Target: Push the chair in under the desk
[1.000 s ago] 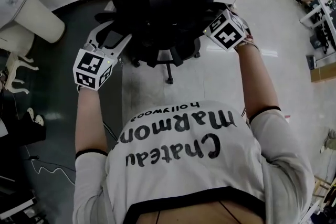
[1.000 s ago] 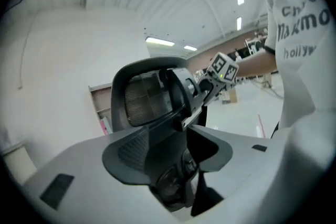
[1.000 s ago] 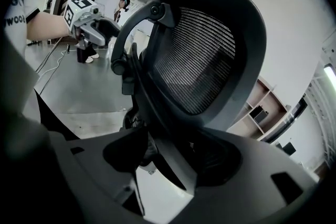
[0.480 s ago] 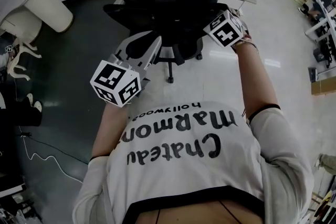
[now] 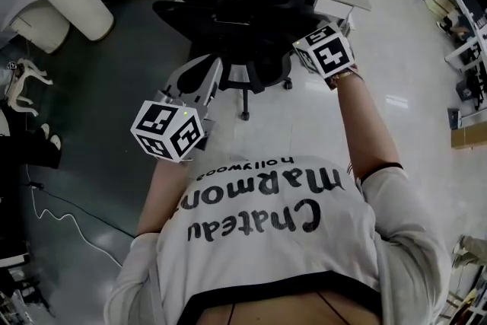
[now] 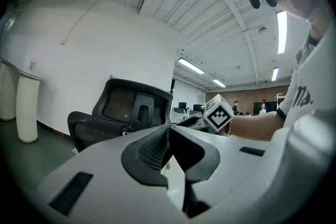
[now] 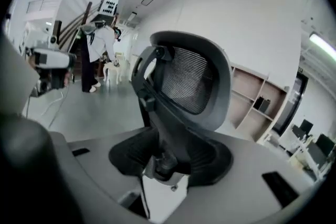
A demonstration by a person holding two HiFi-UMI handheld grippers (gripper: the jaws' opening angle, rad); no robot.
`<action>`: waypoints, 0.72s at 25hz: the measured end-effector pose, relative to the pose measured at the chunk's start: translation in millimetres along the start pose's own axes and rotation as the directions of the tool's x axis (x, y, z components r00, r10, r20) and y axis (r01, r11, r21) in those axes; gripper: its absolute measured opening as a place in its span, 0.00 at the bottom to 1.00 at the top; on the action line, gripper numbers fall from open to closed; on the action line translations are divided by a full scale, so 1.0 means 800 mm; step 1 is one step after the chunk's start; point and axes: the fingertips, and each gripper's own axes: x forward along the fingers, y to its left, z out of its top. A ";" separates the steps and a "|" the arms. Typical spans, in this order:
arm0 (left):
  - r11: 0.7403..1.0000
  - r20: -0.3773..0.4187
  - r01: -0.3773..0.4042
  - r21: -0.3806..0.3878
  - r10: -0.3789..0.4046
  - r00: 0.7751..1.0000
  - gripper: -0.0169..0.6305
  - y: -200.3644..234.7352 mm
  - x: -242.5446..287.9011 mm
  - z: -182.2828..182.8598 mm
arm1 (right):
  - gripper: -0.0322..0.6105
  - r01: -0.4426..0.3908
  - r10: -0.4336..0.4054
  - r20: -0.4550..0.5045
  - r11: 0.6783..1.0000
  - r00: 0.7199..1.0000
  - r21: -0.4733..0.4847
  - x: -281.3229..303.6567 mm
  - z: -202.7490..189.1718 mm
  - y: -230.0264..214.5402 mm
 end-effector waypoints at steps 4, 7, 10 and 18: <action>1.000 -0.024 -0.015 0.023 0.016 1.000 0.07 -0.025 -0.008 -0.013 | 0.20 -0.086 0.076 0.108 0.993 0.991 0.087 -0.042 0.002 0.046; 1.000 -0.017 -0.010 0.025 0.010 1.000 0.07 -0.050 -0.013 -0.017 | 0.06 -0.149 0.119 0.185 0.976 0.975 0.157 -0.071 0.000 0.076; 1.000 -0.022 -0.003 0.027 0.003 1.000 0.07 -0.079 -0.017 -0.019 | 0.06 -0.224 0.144 0.291 0.938 0.946 0.266 -0.110 0.001 0.095; 0.999 -0.006 -0.022 0.044 0.022 1.000 0.07 -0.139 -0.035 -0.011 | 0.06 -0.387 0.166 0.474 0.821 0.865 0.419 -0.199 0.000 0.114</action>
